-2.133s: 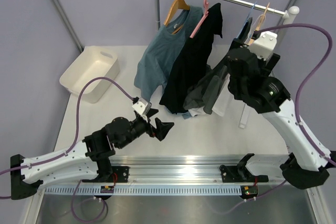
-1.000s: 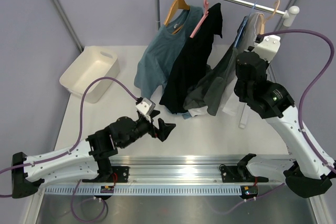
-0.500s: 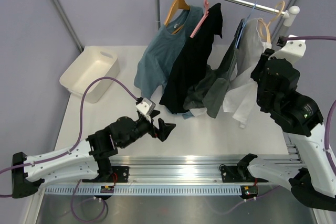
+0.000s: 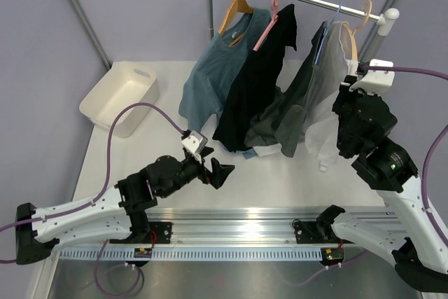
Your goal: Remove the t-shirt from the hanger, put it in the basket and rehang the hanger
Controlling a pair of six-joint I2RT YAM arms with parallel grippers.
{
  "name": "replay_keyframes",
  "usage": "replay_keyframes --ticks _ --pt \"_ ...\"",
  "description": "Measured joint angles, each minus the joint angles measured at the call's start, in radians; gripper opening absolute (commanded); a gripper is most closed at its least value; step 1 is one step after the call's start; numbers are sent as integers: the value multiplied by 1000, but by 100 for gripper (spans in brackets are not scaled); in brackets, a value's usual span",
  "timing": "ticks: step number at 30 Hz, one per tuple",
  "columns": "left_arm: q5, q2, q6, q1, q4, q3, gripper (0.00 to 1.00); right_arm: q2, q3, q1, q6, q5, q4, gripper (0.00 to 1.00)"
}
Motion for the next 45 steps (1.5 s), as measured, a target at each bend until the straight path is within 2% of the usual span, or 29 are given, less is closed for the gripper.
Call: replay_keyframes --ticks 7,13,21,29,32,37,40,45 --pt "6 52 -3 0 1 4 99 -22 -21 0 -119 -29 148 0" --pt "45 90 -11 0 2 11 99 -11 26 0 -94 -50 80 0" --pt "92 90 -23 0 20 11 99 -141 23 0 5 -124 -134 0" --pt "141 82 -10 0 22 31 99 -285 -62 0 18 -149 -220 0" --pt "204 75 1 0 -28 98 99 -315 -78 -1 74 -209 -315 0" --pt "310 66 20 0 -140 320 99 -348 -20 -2 231 -349 -587 0" --pt "354 34 27 0 -181 426 99 -351 -3 -3 298 -455 -684 0" --pt "380 -53 14 0 -227 456 99 -350 -47 -4 369 -626 -776 0"
